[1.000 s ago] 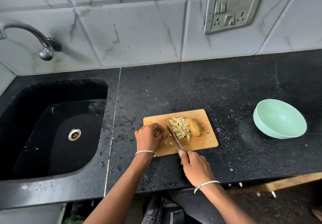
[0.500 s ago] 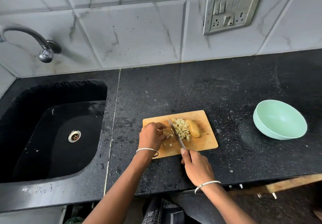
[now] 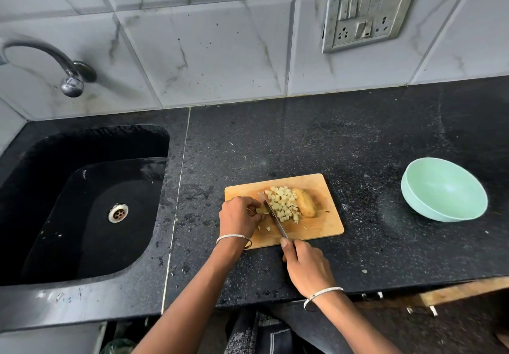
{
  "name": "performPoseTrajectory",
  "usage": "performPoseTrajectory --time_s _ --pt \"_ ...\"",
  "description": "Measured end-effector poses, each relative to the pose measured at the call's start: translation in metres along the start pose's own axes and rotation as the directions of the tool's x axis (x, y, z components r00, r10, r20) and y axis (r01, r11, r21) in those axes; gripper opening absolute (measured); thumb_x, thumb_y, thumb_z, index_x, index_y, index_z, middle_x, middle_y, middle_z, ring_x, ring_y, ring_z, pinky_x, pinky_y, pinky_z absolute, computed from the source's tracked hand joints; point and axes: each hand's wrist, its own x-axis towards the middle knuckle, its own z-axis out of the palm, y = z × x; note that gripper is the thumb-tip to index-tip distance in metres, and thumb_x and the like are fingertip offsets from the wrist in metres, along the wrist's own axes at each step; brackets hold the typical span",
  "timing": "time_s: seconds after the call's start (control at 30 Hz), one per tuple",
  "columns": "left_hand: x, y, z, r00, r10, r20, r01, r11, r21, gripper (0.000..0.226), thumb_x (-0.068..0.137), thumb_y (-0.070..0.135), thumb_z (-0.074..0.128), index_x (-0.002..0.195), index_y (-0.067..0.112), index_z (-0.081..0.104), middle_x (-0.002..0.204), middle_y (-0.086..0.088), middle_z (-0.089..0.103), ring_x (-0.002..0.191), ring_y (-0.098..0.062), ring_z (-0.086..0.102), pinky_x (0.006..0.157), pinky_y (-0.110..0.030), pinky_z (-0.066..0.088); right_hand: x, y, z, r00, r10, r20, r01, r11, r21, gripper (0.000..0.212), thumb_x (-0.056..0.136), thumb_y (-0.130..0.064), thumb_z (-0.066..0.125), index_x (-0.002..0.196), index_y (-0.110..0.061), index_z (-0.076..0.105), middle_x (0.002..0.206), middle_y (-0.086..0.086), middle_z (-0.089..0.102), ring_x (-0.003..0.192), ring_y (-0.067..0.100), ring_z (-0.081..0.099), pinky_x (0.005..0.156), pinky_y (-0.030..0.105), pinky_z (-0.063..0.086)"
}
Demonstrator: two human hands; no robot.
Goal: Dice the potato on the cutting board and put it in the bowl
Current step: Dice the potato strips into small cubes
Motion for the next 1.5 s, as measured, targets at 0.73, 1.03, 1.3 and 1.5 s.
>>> performPoseTrajectory --time_s 0.73,1.03,1.3,1.5 --pt "0.004 -0.003 -0.001 0.998 -0.061 0.022 0.064 0.988 -0.143 0.024 0.066 0.004 0.083 0.084 0.018 0.075 0.072 0.003 0.073 0.072 -0.009 0.070 0.080 -0.032 0.058 -0.007 -0.007 0.004 1.000 0.003 0.009 -0.002 0.999 -0.036 0.042 0.102 -0.050 0.027 0.101 -0.021 0.058 0.095 0.008 0.066 0.093 0.034 0.064 0.070 0.038 0.044" --pt "0.006 0.003 -0.007 0.993 -0.117 0.025 0.119 0.982 -0.149 0.023 0.062 0.009 0.087 0.071 0.025 0.074 0.066 0.009 0.070 0.069 -0.004 0.067 0.079 -0.029 0.057 0.000 -0.026 0.003 0.999 0.044 0.015 -0.040 0.980 -0.193 0.043 0.104 -0.043 0.027 0.108 -0.013 0.058 0.110 0.011 0.064 0.103 0.036 0.062 0.073 0.037 0.044" --pt "0.003 0.008 -0.006 0.985 -0.171 -0.009 0.168 0.975 -0.142 0.018 0.066 0.008 0.083 0.072 0.024 0.075 0.067 0.008 0.071 0.073 -0.009 0.068 0.079 -0.030 0.057 -0.015 -0.009 0.001 0.996 -0.026 -0.083 0.001 0.959 -0.284 0.042 0.104 -0.045 0.023 0.111 -0.017 0.054 0.106 0.010 0.066 0.101 0.035 0.063 0.071 0.039 0.045" --pt "0.001 0.006 -0.005 0.985 -0.171 -0.001 0.167 0.966 -0.196 0.023 0.064 0.007 0.085 0.075 0.023 0.074 0.068 0.007 0.071 0.071 -0.005 0.068 0.079 -0.028 0.056 -0.016 -0.009 -0.004 0.997 -0.011 -0.072 0.000 0.988 -0.156 0.043 0.103 -0.047 0.025 0.106 -0.018 0.057 0.104 0.010 0.066 0.101 0.036 0.062 0.071 0.039 0.042"
